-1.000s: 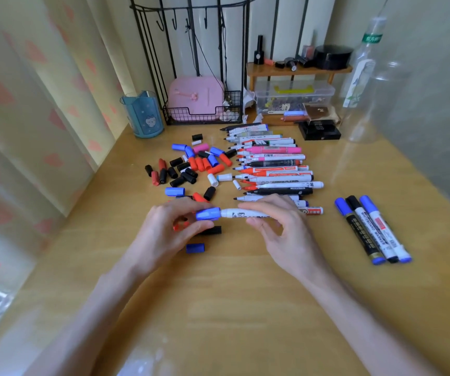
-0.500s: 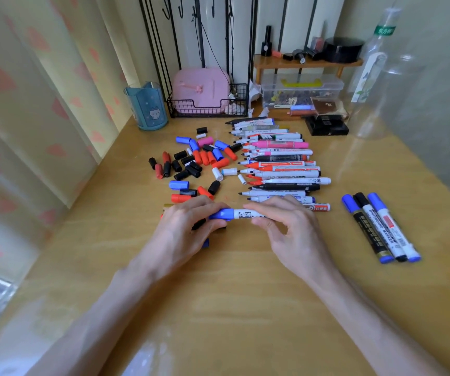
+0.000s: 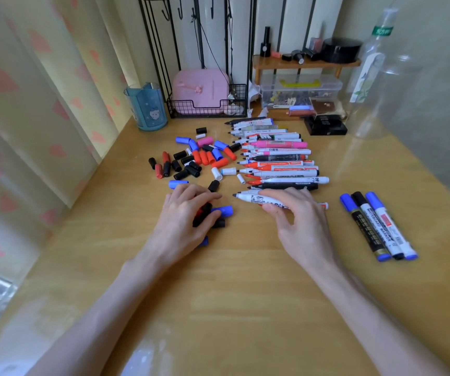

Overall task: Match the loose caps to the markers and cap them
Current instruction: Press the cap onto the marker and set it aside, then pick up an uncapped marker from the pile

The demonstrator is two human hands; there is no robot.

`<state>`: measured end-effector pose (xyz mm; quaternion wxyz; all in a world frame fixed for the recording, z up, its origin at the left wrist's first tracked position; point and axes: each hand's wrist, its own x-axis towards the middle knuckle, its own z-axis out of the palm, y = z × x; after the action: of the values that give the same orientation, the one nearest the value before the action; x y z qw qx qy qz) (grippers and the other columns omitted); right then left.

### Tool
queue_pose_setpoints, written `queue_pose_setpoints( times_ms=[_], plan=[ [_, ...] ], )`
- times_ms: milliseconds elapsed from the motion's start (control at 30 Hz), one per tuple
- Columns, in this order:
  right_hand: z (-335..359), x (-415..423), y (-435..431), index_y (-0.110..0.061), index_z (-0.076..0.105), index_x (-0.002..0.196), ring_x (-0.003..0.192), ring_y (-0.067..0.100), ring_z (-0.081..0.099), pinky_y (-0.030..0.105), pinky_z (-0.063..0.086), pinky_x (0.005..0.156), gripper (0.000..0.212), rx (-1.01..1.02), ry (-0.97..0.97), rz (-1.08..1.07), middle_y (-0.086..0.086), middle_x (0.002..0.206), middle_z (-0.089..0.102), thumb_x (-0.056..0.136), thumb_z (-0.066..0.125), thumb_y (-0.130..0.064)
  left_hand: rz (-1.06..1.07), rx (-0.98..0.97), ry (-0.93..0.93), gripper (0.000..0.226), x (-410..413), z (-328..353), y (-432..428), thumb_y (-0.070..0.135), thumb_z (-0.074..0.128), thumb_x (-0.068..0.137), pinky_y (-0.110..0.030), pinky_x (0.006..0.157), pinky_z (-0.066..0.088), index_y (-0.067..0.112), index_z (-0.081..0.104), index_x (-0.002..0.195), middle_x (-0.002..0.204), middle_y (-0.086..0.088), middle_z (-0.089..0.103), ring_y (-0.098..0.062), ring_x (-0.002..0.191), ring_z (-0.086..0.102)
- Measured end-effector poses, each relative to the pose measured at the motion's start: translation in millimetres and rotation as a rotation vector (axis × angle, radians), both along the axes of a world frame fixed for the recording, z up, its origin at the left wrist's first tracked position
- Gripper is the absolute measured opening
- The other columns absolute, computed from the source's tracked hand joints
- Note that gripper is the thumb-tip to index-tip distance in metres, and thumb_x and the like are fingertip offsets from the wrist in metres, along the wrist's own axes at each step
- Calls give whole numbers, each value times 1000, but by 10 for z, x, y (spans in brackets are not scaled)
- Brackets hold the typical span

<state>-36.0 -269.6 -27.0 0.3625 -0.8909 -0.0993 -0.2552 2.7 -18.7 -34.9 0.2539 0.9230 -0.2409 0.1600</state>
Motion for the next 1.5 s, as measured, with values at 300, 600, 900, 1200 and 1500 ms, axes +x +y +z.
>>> queue_pose_setpoints(
  times_ms=[300, 600, 900, 1200, 1500],
  plan=[
    [-31, 3, 15, -24, 75, 120, 96, 23, 60, 38, 50, 87, 27, 8, 0, 1, -8, 97, 71, 96, 72, -12, 270, -7, -16, 23, 317, 184, -117, 29, 69, 97, -43, 92, 45, 20, 75, 117, 108, 0, 70, -32, 105, 58],
    [-46, 28, -40, -24, 75, 119, 96, 24, 60, 39, 50, 85, 26, 39, 3, -29, -9, 95, 70, 96, 72, -12, 429, 173, 188, 28, 630, 263, -328, 43, 77, 90, -44, 102, 38, 22, 77, 110, 115, -4, 73, -35, 119, 54],
    [4, -5, 1, -24, 75, 121, 94, 24, 57, 38, 48, 86, 26, 41, -31, -5, -11, 98, 69, 99, 69, -13, -81, -328, 303, 18, 130, 365, -60, 18, 84, 87, -16, 75, 51, 22, 71, 98, 93, 13, 74, -7, 87, 71],
    [16, -37, 38, -24, 76, 123, 101, 19, 58, 23, 45, 95, 29, 11, -23, 101, -11, 107, 72, 98, 70, -11, -146, -408, 343, 16, 4, 303, 16, 19, 81, 89, -32, 75, 54, 25, 71, 101, 98, 3, 74, -22, 82, 71],
    [20, -30, 3, -22, 75, 121, 96, 19, 57, 18, 42, 89, 27, 26, -8, 28, -10, 97, 68, 98, 69, -9, -96, -366, 146, 15, -65, 319, 19, 23, 72, 98, -15, 81, 42, 19, 73, 112, 110, 2, 63, -9, 98, 60]
  ],
)
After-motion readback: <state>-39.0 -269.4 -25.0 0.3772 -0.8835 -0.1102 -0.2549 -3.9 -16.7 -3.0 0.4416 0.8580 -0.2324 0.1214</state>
